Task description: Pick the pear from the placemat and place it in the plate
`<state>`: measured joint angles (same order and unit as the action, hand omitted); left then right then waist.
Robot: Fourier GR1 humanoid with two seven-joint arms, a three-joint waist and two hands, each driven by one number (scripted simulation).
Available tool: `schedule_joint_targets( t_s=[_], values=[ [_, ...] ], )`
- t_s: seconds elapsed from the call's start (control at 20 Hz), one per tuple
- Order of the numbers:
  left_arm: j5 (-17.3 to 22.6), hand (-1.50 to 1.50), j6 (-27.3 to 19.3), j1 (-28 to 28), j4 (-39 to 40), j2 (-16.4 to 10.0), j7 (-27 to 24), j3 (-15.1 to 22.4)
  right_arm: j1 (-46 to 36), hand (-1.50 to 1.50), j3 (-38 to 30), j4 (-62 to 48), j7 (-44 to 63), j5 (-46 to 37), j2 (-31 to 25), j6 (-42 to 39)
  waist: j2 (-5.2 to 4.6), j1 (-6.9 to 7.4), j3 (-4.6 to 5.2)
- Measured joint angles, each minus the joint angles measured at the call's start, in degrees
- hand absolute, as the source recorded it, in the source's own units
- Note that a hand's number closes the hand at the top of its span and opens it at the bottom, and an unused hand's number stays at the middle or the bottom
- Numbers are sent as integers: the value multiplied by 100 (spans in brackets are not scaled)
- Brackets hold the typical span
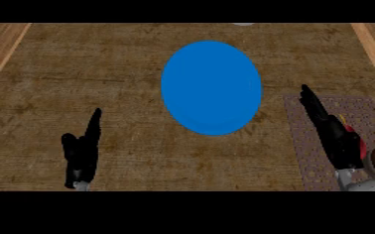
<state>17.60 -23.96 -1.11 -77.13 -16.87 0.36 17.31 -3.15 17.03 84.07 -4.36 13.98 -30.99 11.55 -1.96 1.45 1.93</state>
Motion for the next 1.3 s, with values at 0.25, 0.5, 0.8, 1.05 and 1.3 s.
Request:
schedule_joint_targets(
  t_s=[0.25, 0.5, 0.8, 1.05, 1.3],
  values=[
    [-82, 0, 130, -3409, -2329, -1562, 901, 869, -414, 150, -553, -304, 424, 386, 263, 378, 322, 137, -510],
    [-227, 0, 29, -3998, -2442, -2160, 698, 508, -531, -150, -1024, -773, 584, -114, -147, 1252, 333, -183, -316],
    [-260, 0, 111, -4021, -2137, -2432, 509, 156, -719, -150, -1290, -980, 316, -473, 170, 2301, 292, -381, -236],
    [-258, 0, 238, -3976, -1861, -2493, 316, -13, -679, -150, -1268, -1127, 224, -905, 252, 2960, 292, -488, -187],
    [-154, 0, 344, -3989, -1722, -2474, 147, -152, -566, -150, -1135, -1305, 441, -1290, 164, 3318, 291, -587, -165]
  ],
)
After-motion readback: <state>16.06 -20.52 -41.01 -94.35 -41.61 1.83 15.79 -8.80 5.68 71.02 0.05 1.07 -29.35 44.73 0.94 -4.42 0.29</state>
